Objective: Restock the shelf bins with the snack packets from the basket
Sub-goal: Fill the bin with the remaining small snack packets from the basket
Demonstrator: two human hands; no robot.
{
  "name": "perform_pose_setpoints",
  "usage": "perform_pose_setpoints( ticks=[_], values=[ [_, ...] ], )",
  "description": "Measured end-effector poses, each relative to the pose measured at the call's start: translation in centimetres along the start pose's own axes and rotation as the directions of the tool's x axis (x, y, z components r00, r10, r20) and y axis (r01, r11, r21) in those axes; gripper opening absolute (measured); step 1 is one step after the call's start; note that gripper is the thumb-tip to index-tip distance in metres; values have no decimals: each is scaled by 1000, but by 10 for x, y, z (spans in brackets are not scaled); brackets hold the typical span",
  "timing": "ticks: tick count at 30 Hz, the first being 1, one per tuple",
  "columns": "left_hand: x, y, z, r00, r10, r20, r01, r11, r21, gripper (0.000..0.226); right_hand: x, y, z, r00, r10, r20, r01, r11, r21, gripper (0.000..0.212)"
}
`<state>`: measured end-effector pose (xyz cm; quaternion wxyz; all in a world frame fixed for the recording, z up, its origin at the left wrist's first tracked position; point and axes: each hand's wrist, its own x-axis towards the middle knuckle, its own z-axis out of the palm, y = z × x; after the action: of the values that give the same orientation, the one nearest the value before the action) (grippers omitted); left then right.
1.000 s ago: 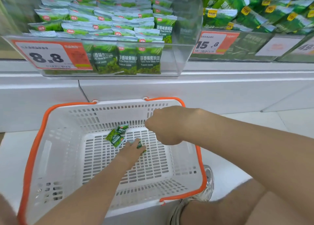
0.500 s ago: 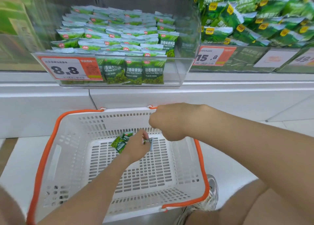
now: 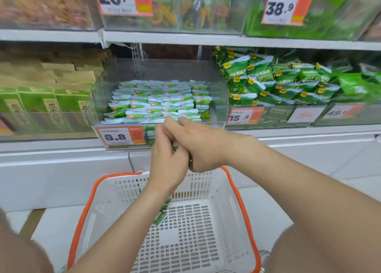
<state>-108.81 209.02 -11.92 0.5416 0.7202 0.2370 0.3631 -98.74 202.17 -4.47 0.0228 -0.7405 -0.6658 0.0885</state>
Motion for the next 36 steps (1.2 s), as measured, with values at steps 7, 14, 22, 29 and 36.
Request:
perform_pose_setpoints(
  ticks=[7,14,22,29,36],
  values=[
    [48,54,-20,995,91,-26,-85,981,172,20,7,0,-62,964,95,-250,-46,980,194,23],
    [83,64,-50,953,180,243,-268,874,405,22,14,16,-68,847,406,-343,-132,786,604,7],
    [94,51,-63,962,46,268,-108,970,220,14,15,44,-58,912,320,-258,-79,753,654,24],
    [107,38,-63,982,-10,188,-37,970,240,31,32,53,-56,846,402,-351,-27,689,725,16],
    [112,21,-55,862,171,477,-487,542,686,33,39,69,-61,776,401,-488,-455,891,8,39]
  ],
)
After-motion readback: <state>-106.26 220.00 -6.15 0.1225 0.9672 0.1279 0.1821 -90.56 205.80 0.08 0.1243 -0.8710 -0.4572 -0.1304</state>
